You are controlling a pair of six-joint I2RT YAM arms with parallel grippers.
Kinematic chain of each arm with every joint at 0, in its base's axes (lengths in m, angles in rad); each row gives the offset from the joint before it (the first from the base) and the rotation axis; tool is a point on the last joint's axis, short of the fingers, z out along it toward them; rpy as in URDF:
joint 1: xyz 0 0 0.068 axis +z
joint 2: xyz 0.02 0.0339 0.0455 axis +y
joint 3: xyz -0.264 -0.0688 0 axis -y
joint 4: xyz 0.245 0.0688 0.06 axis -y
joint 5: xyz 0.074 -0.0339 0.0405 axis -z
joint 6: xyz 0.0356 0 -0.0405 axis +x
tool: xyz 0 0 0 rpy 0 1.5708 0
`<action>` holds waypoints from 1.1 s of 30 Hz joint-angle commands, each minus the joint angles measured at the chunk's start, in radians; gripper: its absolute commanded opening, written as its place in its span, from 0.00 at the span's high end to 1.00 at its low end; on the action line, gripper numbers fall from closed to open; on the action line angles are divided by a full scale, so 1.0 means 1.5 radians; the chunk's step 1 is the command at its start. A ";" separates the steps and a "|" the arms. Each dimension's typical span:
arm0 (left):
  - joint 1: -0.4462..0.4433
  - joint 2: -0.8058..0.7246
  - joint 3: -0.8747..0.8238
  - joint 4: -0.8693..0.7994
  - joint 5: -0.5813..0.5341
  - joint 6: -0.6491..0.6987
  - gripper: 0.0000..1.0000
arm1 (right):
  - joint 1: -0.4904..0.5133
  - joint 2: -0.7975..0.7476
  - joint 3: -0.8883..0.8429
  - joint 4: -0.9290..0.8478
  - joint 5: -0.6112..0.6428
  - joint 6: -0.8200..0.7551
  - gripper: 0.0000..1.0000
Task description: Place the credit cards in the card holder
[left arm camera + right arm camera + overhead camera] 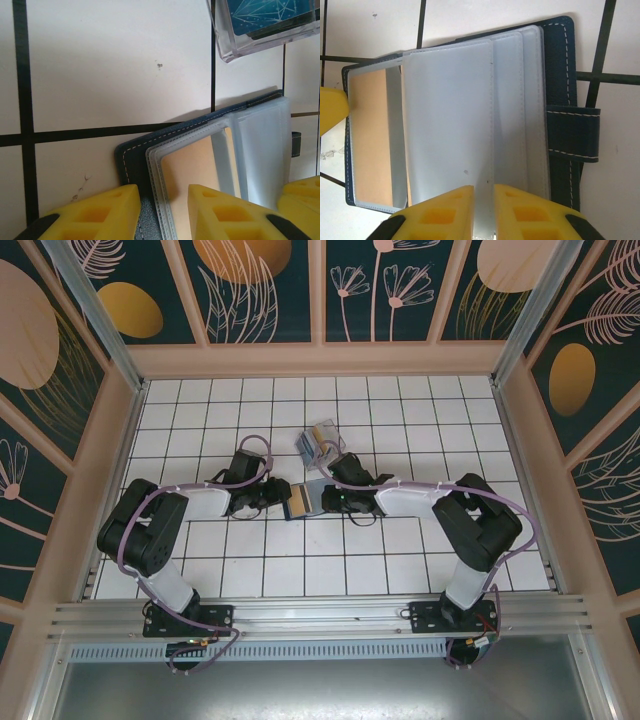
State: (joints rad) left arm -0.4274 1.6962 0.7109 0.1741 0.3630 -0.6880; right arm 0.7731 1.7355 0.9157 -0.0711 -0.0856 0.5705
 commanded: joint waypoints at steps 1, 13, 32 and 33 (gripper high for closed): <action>0.000 0.025 -0.021 -0.049 -0.011 0.006 0.66 | 0.006 0.010 0.022 -0.008 0.009 -0.012 0.82; 0.000 0.025 -0.022 -0.048 -0.011 0.004 0.66 | 0.000 0.023 0.001 0.069 -0.086 0.028 0.72; 0.016 -0.059 -0.018 -0.094 -0.043 0.020 0.56 | -0.007 0.017 -0.035 0.247 -0.228 0.065 0.67; 0.025 -0.064 -0.017 -0.101 -0.031 0.019 0.54 | -0.003 0.019 -0.031 0.252 -0.232 0.059 0.67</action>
State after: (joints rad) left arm -0.4164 1.6306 0.6968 0.1028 0.3145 -0.6769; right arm 0.7509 1.7611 0.8505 0.2493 -0.3996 0.6865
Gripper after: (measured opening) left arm 0.449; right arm 0.332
